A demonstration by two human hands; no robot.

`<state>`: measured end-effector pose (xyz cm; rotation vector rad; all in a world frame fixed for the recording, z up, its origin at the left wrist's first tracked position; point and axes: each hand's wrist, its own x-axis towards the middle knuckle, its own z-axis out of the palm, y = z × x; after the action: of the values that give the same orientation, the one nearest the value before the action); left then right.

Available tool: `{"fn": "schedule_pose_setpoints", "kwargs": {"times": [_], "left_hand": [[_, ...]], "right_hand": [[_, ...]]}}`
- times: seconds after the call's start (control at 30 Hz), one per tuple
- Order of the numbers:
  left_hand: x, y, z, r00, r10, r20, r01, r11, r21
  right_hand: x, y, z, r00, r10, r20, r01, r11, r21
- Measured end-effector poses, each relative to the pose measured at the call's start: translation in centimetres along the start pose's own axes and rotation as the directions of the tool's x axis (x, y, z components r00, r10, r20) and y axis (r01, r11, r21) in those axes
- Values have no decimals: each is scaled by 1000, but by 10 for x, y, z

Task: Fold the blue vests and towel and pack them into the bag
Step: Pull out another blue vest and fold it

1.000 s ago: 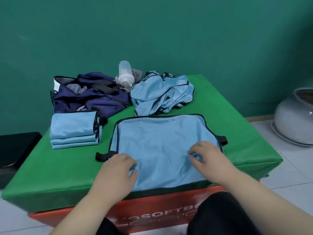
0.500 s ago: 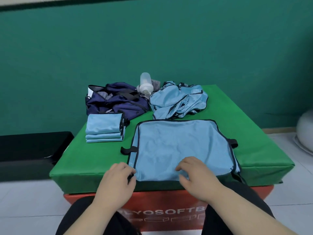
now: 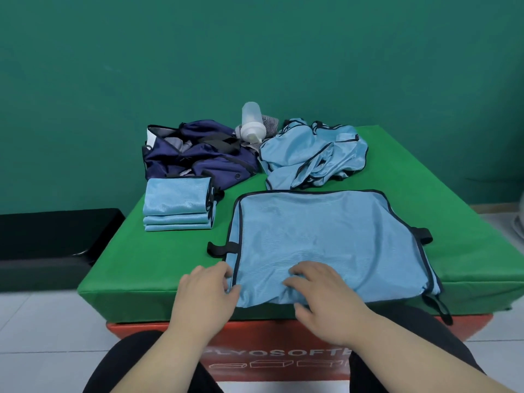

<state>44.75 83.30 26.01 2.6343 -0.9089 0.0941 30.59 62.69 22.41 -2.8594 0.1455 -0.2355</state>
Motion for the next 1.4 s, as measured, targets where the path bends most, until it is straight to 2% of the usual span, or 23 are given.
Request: {"fn": "schedule_pose_setpoints", "kwargs": {"times": [0.2,0.3,0.47,0.67,0.8,0.87,1.0,1.1,1.2,1.4], "left_hand": [[0,11,4,999,42,15,-44,995,92],[2,8,2,1000,13,0,-13,1000,28],[5,-8,-8,989,-143,-25,136,972,-193],[5,-13,0,985,-159,63,166,976,-142],[2,-13,3,993,-80,82,91,987,-135],[-2,-13,5,999,-23,45,27,995,-94],[-13,-12,11,980,198,-37,-198,980,2],[-19,-12,17,948,318,34,-320,943,92],[-17,-11,19,936,338,102,-351,922,162],[-11,-8,21,937,311,159,-338,923,184]], "right_hand": [[-1,0,1,1000,-16,-16,15,1000,-15],[-2,-2,2,999,-18,-29,17,999,-30],[-9,-4,-1,997,-69,-21,68,997,-48],[-16,6,-5,999,-54,-7,53,996,-68],[-23,14,-12,1000,-18,8,18,999,-30],[-26,18,-18,1000,26,4,-26,1000,-1],[-39,32,-38,986,162,-43,-158,985,71],[-60,47,-55,963,256,-78,-244,959,142],[-81,63,-67,946,308,-103,-292,945,144],[-109,89,-84,912,411,-2,-411,912,-6]]}}
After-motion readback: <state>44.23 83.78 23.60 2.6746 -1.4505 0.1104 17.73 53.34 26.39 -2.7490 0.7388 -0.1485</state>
